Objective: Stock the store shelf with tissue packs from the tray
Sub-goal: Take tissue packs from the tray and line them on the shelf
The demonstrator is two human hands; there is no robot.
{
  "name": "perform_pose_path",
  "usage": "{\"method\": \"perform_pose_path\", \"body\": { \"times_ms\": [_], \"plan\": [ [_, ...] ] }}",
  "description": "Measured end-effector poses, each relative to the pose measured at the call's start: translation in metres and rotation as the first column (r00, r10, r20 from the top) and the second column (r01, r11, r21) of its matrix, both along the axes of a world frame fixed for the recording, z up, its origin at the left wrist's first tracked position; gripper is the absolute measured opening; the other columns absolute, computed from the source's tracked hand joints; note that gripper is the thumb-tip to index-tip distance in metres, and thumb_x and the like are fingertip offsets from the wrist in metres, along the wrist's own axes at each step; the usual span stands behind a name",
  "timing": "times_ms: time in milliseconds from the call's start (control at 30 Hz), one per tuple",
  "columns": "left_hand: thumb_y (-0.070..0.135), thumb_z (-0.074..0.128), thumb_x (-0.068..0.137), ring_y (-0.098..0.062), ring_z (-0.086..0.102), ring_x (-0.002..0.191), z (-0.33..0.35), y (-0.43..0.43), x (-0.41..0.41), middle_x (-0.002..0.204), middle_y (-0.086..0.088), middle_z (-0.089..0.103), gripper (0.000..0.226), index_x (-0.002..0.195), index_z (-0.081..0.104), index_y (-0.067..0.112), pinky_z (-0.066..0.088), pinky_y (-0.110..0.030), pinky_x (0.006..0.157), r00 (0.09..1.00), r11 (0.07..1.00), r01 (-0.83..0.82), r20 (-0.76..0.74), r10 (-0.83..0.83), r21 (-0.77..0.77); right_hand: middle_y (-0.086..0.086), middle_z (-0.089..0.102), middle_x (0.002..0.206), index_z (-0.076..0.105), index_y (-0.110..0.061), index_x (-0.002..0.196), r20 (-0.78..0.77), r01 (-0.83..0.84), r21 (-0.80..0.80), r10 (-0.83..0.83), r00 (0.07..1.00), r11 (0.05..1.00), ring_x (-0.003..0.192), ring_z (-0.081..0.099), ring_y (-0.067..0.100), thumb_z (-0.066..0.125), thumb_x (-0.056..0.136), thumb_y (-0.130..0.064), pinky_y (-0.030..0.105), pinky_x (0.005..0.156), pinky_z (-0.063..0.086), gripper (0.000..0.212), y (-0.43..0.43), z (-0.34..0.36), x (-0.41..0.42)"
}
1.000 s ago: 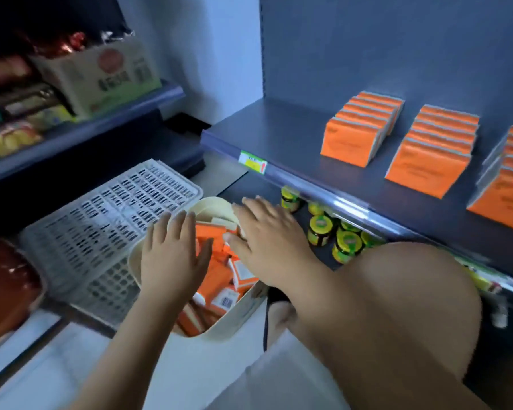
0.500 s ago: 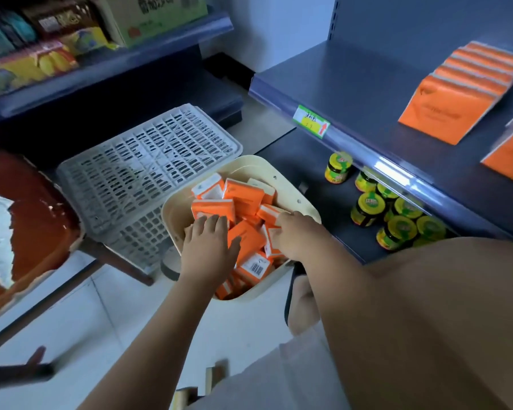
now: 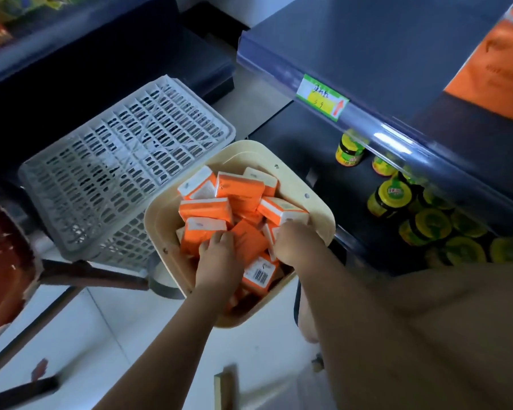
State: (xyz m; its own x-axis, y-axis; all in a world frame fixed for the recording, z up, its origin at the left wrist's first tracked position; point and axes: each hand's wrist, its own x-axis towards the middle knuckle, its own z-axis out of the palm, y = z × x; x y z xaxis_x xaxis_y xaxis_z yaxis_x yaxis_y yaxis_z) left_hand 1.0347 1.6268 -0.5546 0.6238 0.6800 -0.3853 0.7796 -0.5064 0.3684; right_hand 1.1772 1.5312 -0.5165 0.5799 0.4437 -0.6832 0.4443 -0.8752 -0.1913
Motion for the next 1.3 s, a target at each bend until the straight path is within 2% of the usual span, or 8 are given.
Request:
{"method": "perform_pose_path", "body": {
  "times_ms": [233,467,633,800,933,1067,1167,1300],
  "plan": [
    [0.027,0.077,0.076,-0.024,0.058,0.106,-0.006,0.012,0.010,0.119,-0.001,0.057,0.053,0.125,0.060,0.025,0.049,-0.038,0.089,0.964,0.960,-0.234,0.090,0.249,-0.151,0.019,0.035,0.153,0.031,-0.008,0.155,0.072,0.064,0.074,-0.069,0.995,0.995,0.139,0.039,0.035,0.059,0.093,-0.031,0.046,0.113,0.038,0.072,0.007,-0.030,0.004],
    [0.026,0.091,0.070,-0.020,0.064,0.099,-0.005,0.016,0.021,0.107,0.004,0.066,0.057,0.113,0.055,0.032,0.049,-0.030,0.080,0.944,0.925,-0.300,0.065,0.323,-0.234,0.004,0.003,0.162,0.030,-0.050,0.144,-0.012,-0.088,-0.020,0.088,0.996,0.996,0.141,0.024,0.042,0.074,0.081,-0.027,0.055,0.098,0.046,0.081,0.016,-0.037,0.018],
    [0.017,0.089,0.074,-0.019,0.063,0.100,0.001,0.018,0.021,0.107,0.006,0.063,0.058,0.120,0.055,0.028,0.048,-0.023,0.068,0.936,0.912,-0.301,0.099,0.339,-0.279,0.014,0.017,0.159,0.032,-0.027,0.149,0.097,-0.074,-0.040,0.078,0.992,0.996,0.133,0.037,0.048,0.078,0.083,-0.027,0.057,0.100,0.046,0.080,0.024,-0.038,0.011],
    [0.014,0.088,0.075,-0.018,0.066,0.098,0.020,0.026,0.015,0.111,0.002,0.066,0.051,0.120,0.064,0.023,0.056,-0.030,0.072,0.824,0.842,-0.366,0.281,0.491,-0.396,0.016,0.044,0.145,0.044,-0.016,0.140,0.266,0.148,0.249,-0.215,0.940,0.957,0.128,0.052,0.041,0.066,0.091,-0.023,0.050,0.102,0.051,0.054,0.011,-0.030,0.010],
    [0.015,0.092,0.068,-0.026,0.075,0.096,0.041,0.034,0.016,0.108,-0.001,0.074,0.047,0.108,0.073,0.029,0.063,-0.048,0.084,0.692,0.749,-0.393,0.364,0.623,-0.534,0.013,0.064,0.129,0.053,-0.007,0.136,-0.136,0.698,0.482,-0.742,0.657,0.530,0.118,0.063,0.030,0.067,0.088,-0.019,0.026,0.090,0.050,0.051,0.004,0.003,0.025],
    [0.015,0.091,0.068,-0.025,0.073,0.097,0.070,0.035,0.025,0.105,-0.001,0.073,0.049,0.111,0.071,0.026,0.057,-0.035,0.079,0.655,0.795,-0.376,0.470,0.592,-0.477,0.000,0.060,0.056,0.070,-0.011,0.083,-0.660,0.970,0.228,-0.720,0.215,0.081,0.049,0.055,0.016,0.069,0.082,-0.014,0.023,0.058,0.048,0.003,-0.001,0.037,0.039],
    [0.030,0.093,0.067,-0.012,0.069,0.087,0.099,0.027,0.033,0.098,0.005,0.073,0.058,0.120,0.069,0.028,0.053,-0.028,0.081,0.614,0.795,-0.404,0.509,0.603,-0.453,0.006,0.066,0.070,0.062,-0.010,0.069,-0.785,0.987,0.159,-0.604,0.140,0.022,0.067,0.063,0.025,0.079,0.074,-0.022,0.036,0.080,0.058,0.021,-0.014,0.060,0.046],
    [0.028,0.085,0.082,-0.003,0.066,0.063,0.134,0.013,0.048,0.077,0.006,0.075,0.019,0.097,0.076,0.020,0.047,-0.015,0.065,0.529,0.791,-0.281,0.600,0.600,-0.544,0.008,0.072,0.101,0.072,-0.013,0.093,-0.904,0.976,0.154,-0.420,0.078,-0.151,0.091,0.071,0.027,0.079,0.082,-0.018,0.050,0.087,0.060,0.014,-0.027,0.090,0.055]
  ]
}}
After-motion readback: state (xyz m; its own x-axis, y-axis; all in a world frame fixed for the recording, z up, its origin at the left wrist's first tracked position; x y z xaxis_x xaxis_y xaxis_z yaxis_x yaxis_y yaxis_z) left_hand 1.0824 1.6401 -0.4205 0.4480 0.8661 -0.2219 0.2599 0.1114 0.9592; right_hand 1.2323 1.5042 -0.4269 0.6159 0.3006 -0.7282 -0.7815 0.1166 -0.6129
